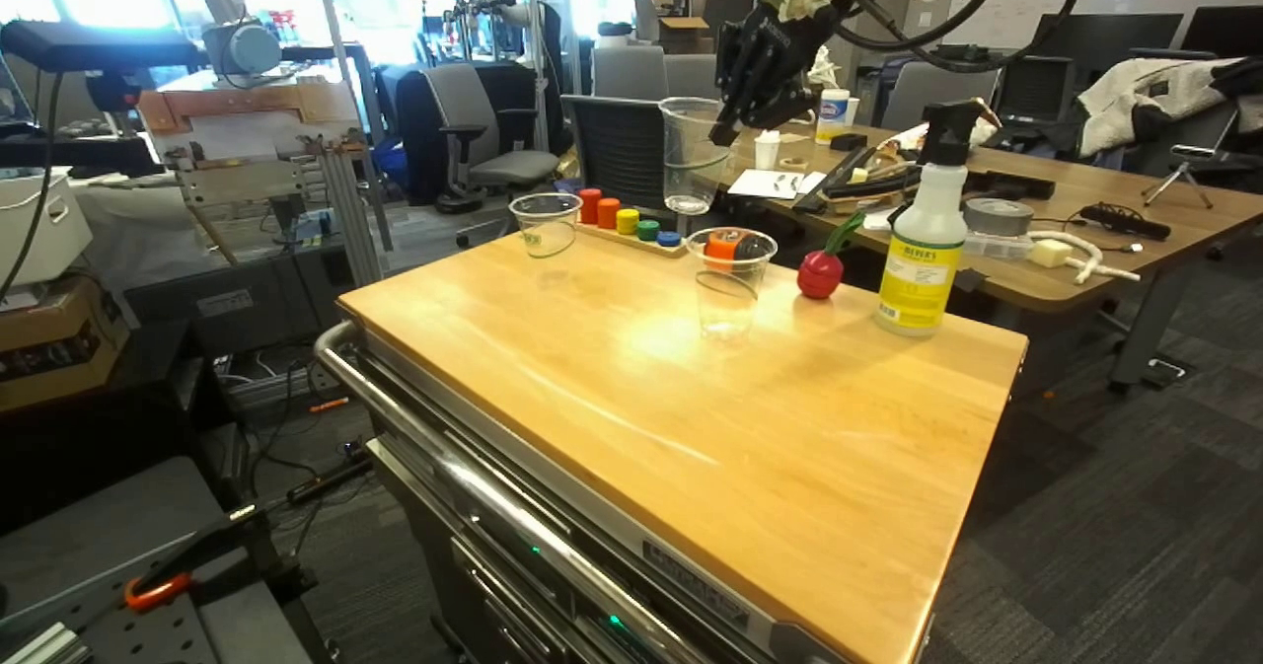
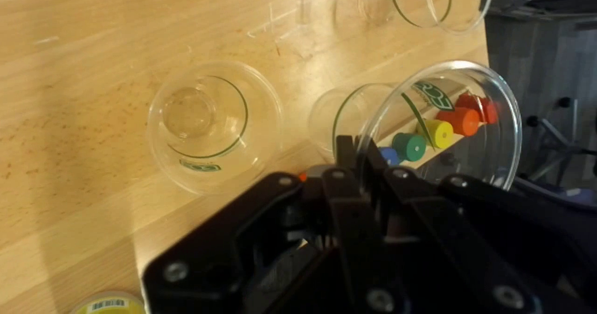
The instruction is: Stack the clear cups together
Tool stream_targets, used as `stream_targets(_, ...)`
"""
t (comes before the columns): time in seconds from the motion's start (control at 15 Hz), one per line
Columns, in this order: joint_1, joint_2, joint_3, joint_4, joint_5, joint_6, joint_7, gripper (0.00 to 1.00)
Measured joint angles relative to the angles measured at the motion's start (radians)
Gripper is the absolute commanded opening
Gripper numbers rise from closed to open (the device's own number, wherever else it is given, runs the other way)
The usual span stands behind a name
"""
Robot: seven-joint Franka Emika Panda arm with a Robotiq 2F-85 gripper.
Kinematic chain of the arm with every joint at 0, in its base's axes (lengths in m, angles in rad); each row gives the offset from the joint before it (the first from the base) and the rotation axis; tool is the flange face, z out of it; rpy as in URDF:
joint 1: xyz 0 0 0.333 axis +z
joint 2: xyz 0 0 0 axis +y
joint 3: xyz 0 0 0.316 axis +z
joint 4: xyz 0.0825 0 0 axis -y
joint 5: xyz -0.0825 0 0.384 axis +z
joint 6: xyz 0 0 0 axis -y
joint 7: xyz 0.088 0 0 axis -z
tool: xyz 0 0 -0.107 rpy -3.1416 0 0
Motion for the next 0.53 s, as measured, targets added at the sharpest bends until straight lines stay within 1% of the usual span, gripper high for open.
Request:
stream_targets(0.13, -0.016, 0.014, 0.008, 0.039, 0.035, -0.018, 0.013, 0.07)
stream_targets(0.27, -0.02, 0.016, 0.009, 0.064, 0.038, -0.019, 0.034, 0.07)
stream_targets(0.33, -0.019, 0.016, 0.009, 0.073, 0.027, -0.019, 0.048, 0.07)
stream_targets(0.53, -0.009, 0.013, 0.006, 0.093, -0.063, -0.019, 0.09, 0.07)
